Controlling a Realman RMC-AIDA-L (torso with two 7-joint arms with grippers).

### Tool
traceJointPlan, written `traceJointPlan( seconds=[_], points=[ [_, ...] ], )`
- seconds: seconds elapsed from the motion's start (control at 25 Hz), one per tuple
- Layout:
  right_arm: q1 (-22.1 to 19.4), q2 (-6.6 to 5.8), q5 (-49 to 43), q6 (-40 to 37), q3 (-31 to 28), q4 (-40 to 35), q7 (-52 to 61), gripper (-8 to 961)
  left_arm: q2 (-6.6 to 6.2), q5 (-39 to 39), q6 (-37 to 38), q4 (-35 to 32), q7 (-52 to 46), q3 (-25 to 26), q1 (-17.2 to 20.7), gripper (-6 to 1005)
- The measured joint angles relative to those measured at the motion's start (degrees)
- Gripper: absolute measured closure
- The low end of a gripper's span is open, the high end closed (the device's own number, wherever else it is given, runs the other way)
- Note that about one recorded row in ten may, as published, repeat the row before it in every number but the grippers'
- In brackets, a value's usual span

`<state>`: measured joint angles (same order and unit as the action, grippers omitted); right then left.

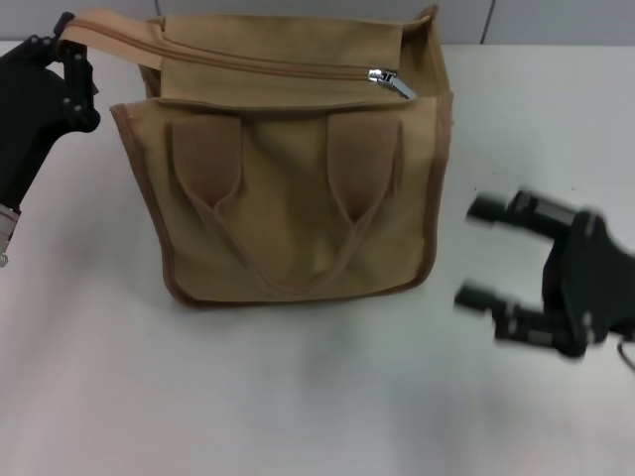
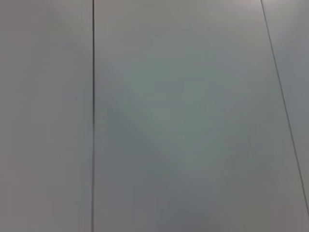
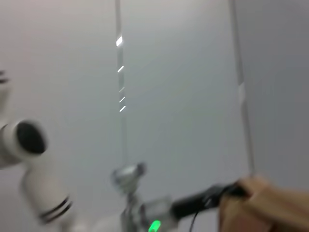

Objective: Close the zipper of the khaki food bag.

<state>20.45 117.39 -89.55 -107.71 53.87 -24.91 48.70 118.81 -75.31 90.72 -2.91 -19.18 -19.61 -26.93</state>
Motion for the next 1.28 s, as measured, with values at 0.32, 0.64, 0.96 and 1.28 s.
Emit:
traceJointPlan(
  seconds=[0.32, 0.64, 0.96, 1.28],
  points=[
    [0.5, 0.15, -5.1, 5.0, 0.1, 0.0, -0.1, 191, -0.27, -1.7, -1.4, -0.9, -6.6, -0.3, 0.1, 868],
    [1.3, 0.25, -5.2, 6.0, 0.0, 0.3, -0.1, 191, -0.70, -2.0, -3.7, -9.8, -23.1, -8.0, 2.8, 844],
    [2.3, 0.37, -5.2, 8.1, 0.1, 0.5, 0.4, 191, -6.31, -2.1, 0.9, -22.2, -48.5, -19.8, 9.9, 685],
    [3.0, 0.75, -5.3, 8.9, 0.4, 0.5, 0.5, 191, -9.01, -5.0, 15.4, -23.0, -55.3, -20.0, 11.2, 279]
  ],
)
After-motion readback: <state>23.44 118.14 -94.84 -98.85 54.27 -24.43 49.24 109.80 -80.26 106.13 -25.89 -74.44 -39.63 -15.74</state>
